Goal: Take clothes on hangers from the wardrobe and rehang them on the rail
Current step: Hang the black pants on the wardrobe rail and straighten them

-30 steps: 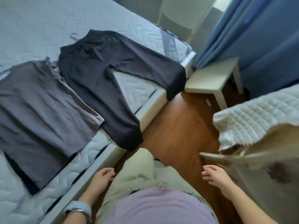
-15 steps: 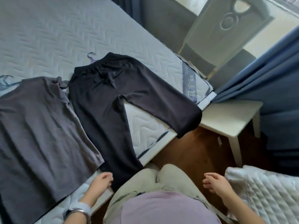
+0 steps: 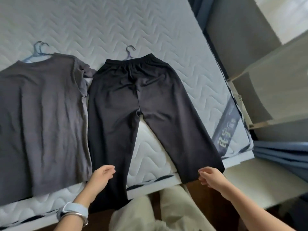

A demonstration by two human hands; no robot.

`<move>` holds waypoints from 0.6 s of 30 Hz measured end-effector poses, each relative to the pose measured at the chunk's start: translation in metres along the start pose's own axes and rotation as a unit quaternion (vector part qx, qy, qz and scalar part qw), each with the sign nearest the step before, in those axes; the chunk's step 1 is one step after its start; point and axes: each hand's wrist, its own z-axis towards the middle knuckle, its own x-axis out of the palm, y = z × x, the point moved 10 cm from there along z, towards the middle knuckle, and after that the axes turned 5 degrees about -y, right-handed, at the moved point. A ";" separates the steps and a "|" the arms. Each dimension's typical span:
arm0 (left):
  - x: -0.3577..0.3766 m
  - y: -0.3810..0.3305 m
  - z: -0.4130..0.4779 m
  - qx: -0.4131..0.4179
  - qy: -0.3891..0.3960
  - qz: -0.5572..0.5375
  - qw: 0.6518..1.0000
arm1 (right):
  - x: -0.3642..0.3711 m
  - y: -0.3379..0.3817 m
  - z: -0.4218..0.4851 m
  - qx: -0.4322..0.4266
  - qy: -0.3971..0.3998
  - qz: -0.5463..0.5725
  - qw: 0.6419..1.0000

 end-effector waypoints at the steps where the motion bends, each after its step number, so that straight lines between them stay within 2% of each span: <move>1: 0.002 -0.009 0.009 -0.004 -0.005 -0.004 1.000 | -0.014 0.022 0.019 -0.016 -0.005 -0.021 1.000; 5: -0.010 -0.063 0.065 0.018 -0.066 -0.003 0.998 | -0.038 0.134 0.090 -0.083 -0.014 -0.102 0.991; 11: -0.028 -0.161 0.190 0.114 -0.157 0.027 0.981 | -0.003 0.328 0.181 -0.222 -0.027 -0.162 0.961; 15: -0.058 -0.200 0.282 0.165 -0.293 0.109 0.936 | 0.028 0.442 0.239 -0.314 -0.073 -0.213 0.922; 18: -0.070 -0.199 0.338 0.152 -0.336 0.207 0.906 | 0.045 0.512 0.272 -0.362 -0.113 -0.200 0.903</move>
